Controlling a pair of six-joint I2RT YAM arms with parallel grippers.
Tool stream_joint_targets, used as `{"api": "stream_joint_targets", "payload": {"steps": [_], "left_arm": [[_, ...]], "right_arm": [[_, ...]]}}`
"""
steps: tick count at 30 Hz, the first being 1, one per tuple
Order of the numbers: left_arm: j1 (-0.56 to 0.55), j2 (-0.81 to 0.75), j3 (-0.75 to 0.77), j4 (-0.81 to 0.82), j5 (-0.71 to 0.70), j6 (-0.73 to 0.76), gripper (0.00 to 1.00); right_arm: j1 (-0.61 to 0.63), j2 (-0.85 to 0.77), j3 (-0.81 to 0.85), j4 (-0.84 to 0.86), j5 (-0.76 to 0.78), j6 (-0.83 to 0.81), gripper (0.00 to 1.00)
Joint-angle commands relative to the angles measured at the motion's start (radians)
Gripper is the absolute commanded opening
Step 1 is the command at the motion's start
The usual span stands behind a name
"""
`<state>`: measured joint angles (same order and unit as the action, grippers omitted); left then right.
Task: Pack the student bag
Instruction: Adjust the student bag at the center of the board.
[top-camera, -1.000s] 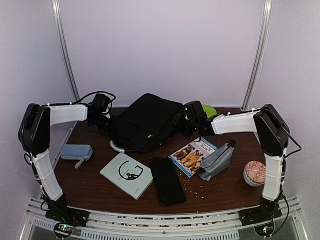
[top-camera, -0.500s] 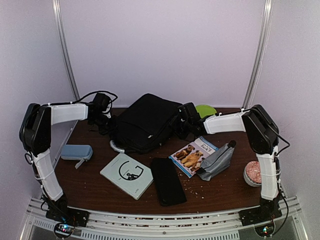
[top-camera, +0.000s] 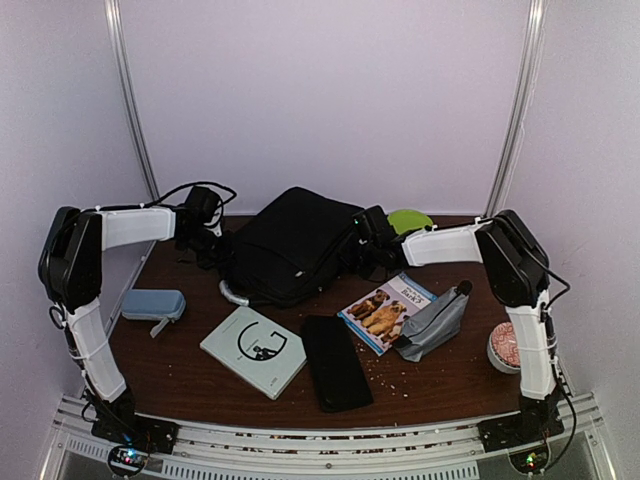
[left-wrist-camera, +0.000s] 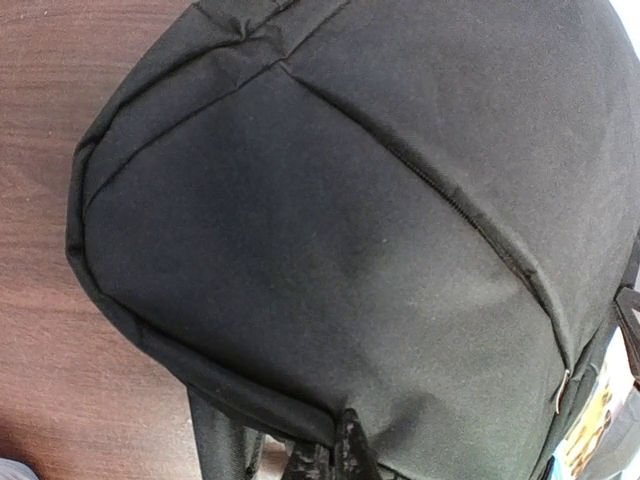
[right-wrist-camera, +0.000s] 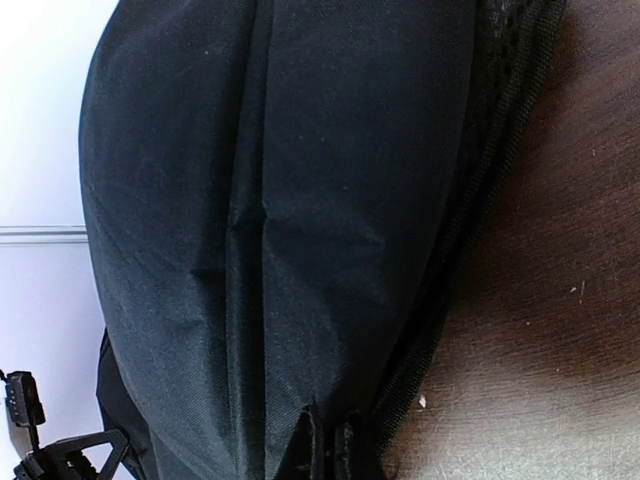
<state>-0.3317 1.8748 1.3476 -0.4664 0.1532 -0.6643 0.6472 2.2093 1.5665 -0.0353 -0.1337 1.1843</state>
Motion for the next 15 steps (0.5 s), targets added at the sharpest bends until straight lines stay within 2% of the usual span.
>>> {"api": "stream_joint_targets", "payload": {"steps": [1, 6, 10, 15], "left_arm": [[0.003, -0.045, 0.007, 0.095, 0.038, 0.047, 0.00], [0.002, -0.055, 0.061, 0.095, 0.095, 0.077, 0.00], [-0.015, -0.046, 0.116, 0.098, 0.116, 0.087, 0.00], [-0.064, 0.036, 0.241, 0.102, 0.114, 0.086, 0.00]], "right_arm": [[0.003, -0.088, -0.004, 0.026, -0.005, -0.041, 0.00], [0.029, -0.273, -0.148, 0.043, 0.018, -0.079, 0.00], [0.052, -0.405, -0.330, 0.083, 0.060, -0.067, 0.00], [0.077, -0.480, -0.467, 0.125, 0.119, -0.031, 0.00]]}}
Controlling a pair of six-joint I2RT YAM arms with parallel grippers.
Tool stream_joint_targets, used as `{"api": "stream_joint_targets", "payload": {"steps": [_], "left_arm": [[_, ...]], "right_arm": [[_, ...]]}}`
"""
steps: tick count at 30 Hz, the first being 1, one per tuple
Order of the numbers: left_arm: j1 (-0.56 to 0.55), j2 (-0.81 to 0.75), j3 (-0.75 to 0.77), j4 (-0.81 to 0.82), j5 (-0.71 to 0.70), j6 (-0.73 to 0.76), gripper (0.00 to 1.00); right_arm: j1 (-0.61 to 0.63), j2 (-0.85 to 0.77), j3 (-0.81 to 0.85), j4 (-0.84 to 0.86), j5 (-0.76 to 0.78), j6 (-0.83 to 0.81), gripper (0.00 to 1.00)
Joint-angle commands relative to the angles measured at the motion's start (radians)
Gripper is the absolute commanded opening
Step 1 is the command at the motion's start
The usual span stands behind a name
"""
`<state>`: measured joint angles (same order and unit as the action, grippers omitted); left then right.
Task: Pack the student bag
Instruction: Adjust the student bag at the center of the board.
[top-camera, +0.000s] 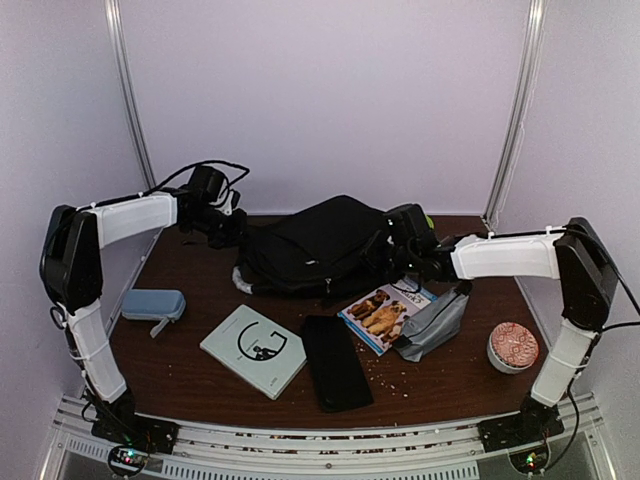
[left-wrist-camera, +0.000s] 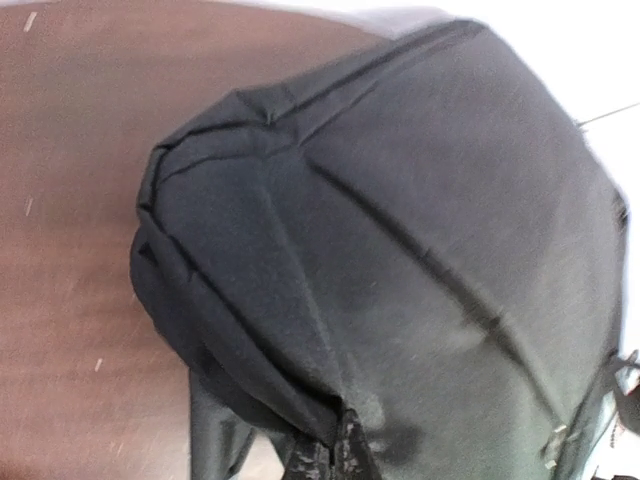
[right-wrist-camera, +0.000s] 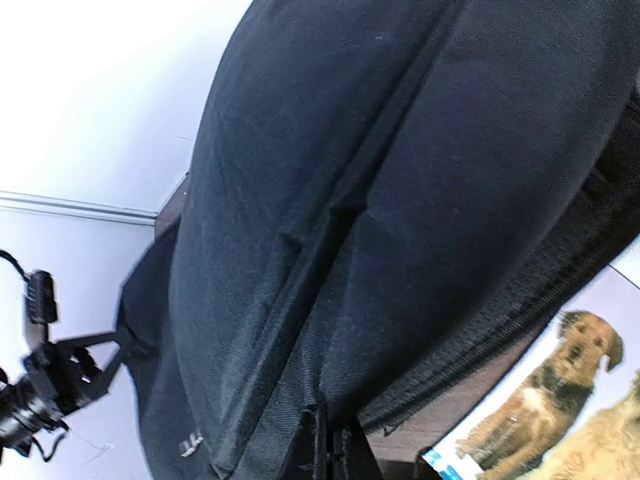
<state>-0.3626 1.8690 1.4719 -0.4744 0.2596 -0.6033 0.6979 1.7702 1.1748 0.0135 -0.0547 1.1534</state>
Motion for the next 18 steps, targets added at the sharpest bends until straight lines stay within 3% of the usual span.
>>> {"api": "stream_joint_targets", "payload": {"steps": [1, 10, 11, 15, 18], "left_arm": [[-0.039, 0.061, 0.138, 0.113, -0.001, 0.021, 0.00], [-0.042, 0.173, 0.240, 0.094, -0.063, 0.038, 0.01], [-0.042, 0.179, 0.246, 0.087, -0.066, 0.043, 0.06], [-0.042, 0.129, 0.201, 0.078, -0.112, 0.052, 0.58], [-0.042, 0.039, 0.112, 0.079, -0.166, 0.060, 0.72]], "right_arm": [[0.028, -0.041, -0.091, 0.086, 0.042, 0.008, 0.00], [0.053, 0.025, -0.053, 0.097, 0.045, 0.029, 0.00], [0.059, 0.043, -0.037, 0.097, 0.041, 0.038, 0.00], [0.081, 0.104, 0.045, 0.084, 0.017, 0.054, 0.00], [0.091, 0.125, 0.086, 0.070, 0.010, 0.051, 0.00]]}}
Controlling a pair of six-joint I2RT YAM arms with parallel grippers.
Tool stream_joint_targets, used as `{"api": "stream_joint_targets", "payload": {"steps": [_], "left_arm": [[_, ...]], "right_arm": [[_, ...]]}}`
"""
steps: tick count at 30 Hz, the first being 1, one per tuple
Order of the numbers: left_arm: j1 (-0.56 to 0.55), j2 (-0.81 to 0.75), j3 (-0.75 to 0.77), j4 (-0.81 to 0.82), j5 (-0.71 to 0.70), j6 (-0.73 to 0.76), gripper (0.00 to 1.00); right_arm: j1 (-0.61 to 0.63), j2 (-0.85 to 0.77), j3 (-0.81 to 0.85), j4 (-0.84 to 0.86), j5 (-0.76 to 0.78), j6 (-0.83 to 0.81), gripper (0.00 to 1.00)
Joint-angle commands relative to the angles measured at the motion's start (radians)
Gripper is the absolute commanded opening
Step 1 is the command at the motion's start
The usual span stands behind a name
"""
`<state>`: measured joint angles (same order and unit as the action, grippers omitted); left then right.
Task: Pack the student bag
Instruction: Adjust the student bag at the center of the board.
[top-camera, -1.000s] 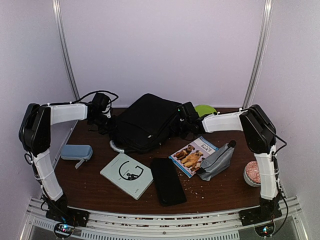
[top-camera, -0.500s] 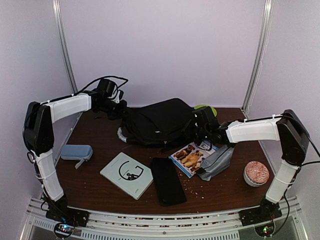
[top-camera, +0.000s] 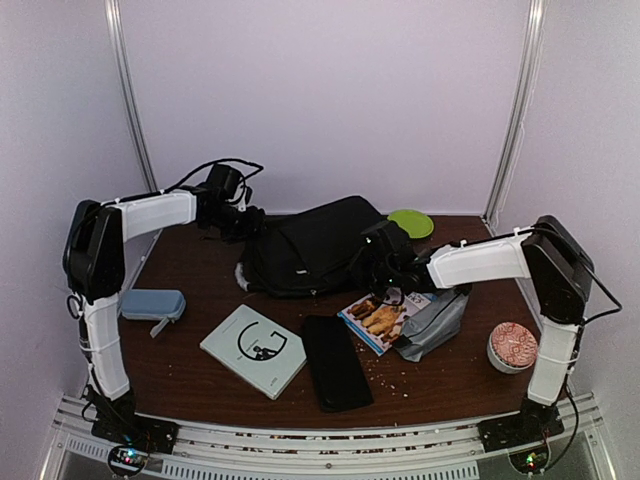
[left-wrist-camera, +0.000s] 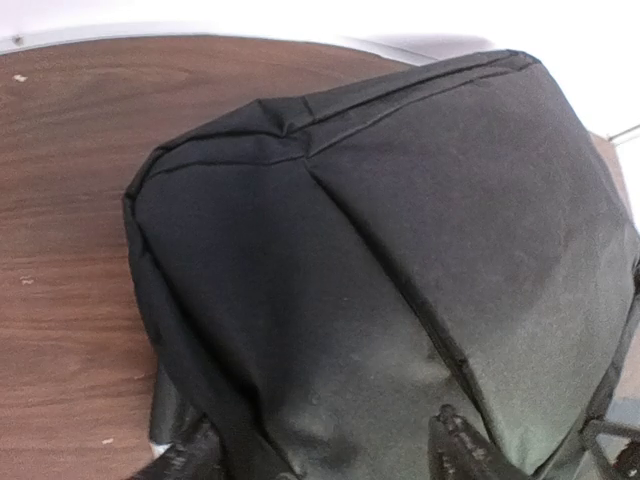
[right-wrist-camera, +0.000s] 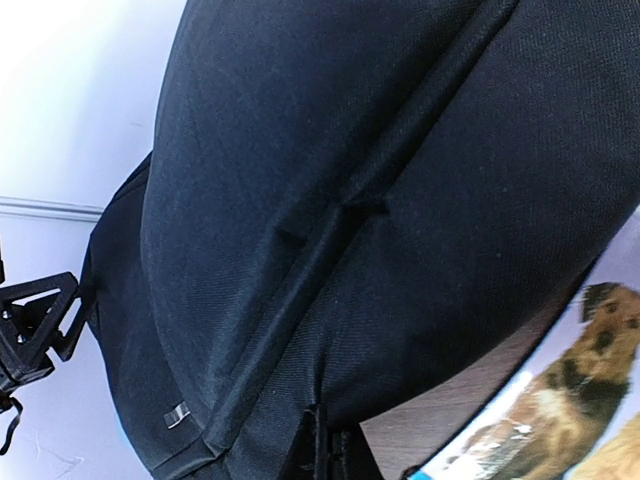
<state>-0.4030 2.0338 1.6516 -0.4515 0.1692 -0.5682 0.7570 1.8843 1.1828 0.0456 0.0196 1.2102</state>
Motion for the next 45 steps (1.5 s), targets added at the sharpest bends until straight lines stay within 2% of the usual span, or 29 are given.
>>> {"api": "stream_joint_targets", "payload": {"steps": [1, 6, 11, 12, 14, 16, 17, 19, 23, 26, 29, 32, 39, 41, 43, 45], "left_arm": [[-0.003, -0.164, -0.105, 0.056, -0.087, 0.026, 0.74], [-0.061, -0.367, -0.317, 0.056, -0.201, 0.024, 0.77], [-0.109, -0.497, -0.509, 0.055, -0.282, -0.045, 0.78], [-0.109, -0.512, -0.528, 0.052, -0.300, -0.054, 0.87], [-0.109, -0.528, -0.540, 0.030, -0.321, -0.063, 0.91], [-0.110, -0.542, -0.544, 0.009, -0.308, -0.080, 0.92], [-0.110, -0.556, -0.560, 0.014, -0.293, -0.111, 0.97], [-0.109, -0.579, -0.614, 0.044, -0.259, -0.197, 0.98], [-0.109, -0.609, -0.748, 0.190, -0.170, -0.402, 0.96], [-0.108, -0.557, -0.778, 0.304, -0.090, -0.437, 0.93], [-0.107, -0.470, -0.712, 0.316, -0.047, -0.414, 0.84], [-0.104, -0.411, -0.659, 0.372, -0.013, -0.413, 0.71], [-0.082, -0.268, -0.476, 0.332, 0.015, -0.342, 0.22], [-0.071, -0.245, -0.427, 0.319, 0.027, -0.319, 0.11], [-0.058, -0.232, -0.385, 0.315, 0.049, -0.296, 0.01], [-0.042, -0.221, -0.348, 0.318, 0.071, -0.277, 0.00]], "right_arm": [[0.034, 0.013, 0.079, 0.038, -0.066, -0.002, 0.00], [0.041, 0.025, 0.078, 0.052, -0.085, 0.020, 0.00], [0.046, 0.033, 0.088, 0.036, -0.096, 0.009, 0.00], [0.046, 0.033, 0.085, 0.032, -0.095, 0.005, 0.00], [0.045, 0.028, 0.082, 0.022, -0.100, -0.009, 0.00], [0.045, 0.017, 0.081, 0.006, -0.107, -0.028, 0.00], [0.046, 0.009, 0.077, 0.001, -0.106, -0.036, 0.00], [0.046, -0.011, 0.062, -0.004, -0.100, -0.045, 0.00], [0.045, -0.033, 0.027, 0.002, -0.096, -0.048, 0.00], [0.046, -0.038, 0.009, 0.014, -0.114, -0.045, 0.00], [0.048, -0.051, -0.014, 0.017, -0.116, -0.049, 0.00], [0.050, -0.070, -0.036, 0.015, -0.117, -0.049, 0.00], [0.066, -0.103, -0.078, 0.021, -0.111, -0.037, 0.00], [0.073, -0.102, -0.078, 0.025, -0.114, -0.033, 0.00], [0.081, -0.103, -0.066, 0.028, -0.124, -0.030, 0.00], [0.089, -0.108, -0.047, 0.027, -0.129, -0.039, 0.00]]}}
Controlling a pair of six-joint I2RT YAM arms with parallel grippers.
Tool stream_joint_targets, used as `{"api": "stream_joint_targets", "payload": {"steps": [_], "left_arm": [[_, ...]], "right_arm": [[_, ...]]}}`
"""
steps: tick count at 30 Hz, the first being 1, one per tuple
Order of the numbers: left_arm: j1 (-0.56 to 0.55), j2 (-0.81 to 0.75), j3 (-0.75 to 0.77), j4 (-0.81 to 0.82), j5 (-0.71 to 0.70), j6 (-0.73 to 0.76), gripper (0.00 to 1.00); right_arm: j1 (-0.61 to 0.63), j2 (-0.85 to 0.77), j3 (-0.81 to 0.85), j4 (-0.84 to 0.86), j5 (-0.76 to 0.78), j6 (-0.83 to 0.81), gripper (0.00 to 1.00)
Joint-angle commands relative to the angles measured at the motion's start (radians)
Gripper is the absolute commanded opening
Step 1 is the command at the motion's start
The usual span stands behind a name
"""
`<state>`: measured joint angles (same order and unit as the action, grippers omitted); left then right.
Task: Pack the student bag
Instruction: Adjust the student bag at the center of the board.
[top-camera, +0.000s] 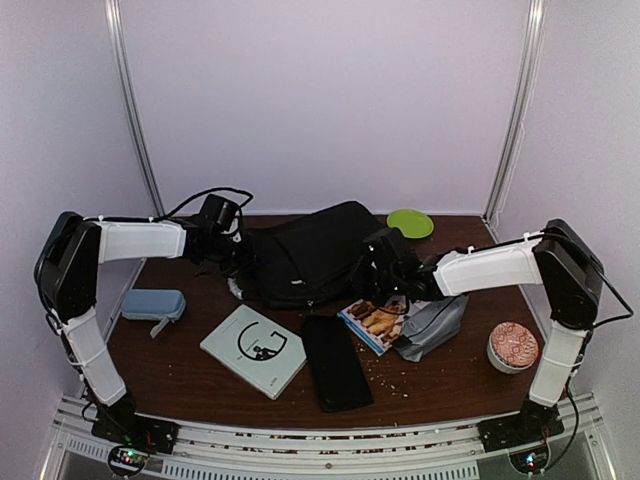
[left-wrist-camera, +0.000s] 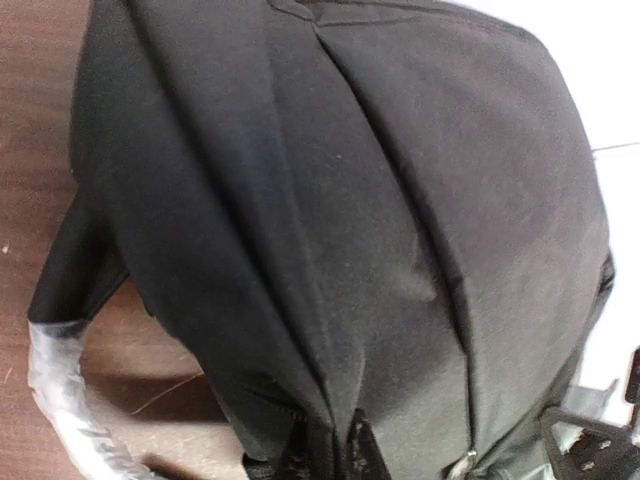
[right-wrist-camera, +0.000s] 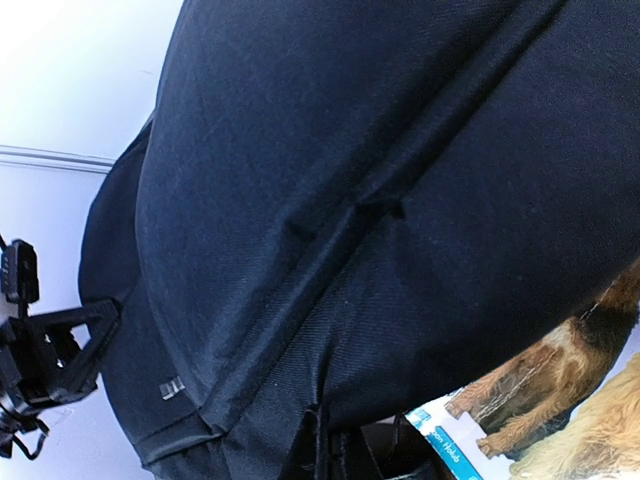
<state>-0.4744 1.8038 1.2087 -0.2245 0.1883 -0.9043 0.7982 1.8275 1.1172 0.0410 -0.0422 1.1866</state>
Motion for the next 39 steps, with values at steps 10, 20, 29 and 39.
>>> {"api": "stream_joint_targets", "payload": {"steps": [10, 20, 29, 39], "left_arm": [[0.095, 0.189, 0.308, 0.050, 0.138, 0.159, 0.00], [0.116, 0.242, 0.400, -0.012, 0.159, 0.221, 0.49], [0.102, 0.001, 0.253, -0.103, 0.038, 0.255, 0.89], [-0.148, -0.214, -0.053, -0.058, -0.187, 0.137, 0.81]], "right_arm": [[0.045, -0.010, 0.087, -0.005, -0.122, -0.092, 0.54], [0.005, -0.130, 0.082, -0.169, -0.061, -0.345, 0.69], [-0.079, -0.211, 0.061, -0.232, 0.006, -0.494, 0.69], [-0.074, -0.123, 0.100, -0.210, -0.049, -0.501, 0.64]]}}
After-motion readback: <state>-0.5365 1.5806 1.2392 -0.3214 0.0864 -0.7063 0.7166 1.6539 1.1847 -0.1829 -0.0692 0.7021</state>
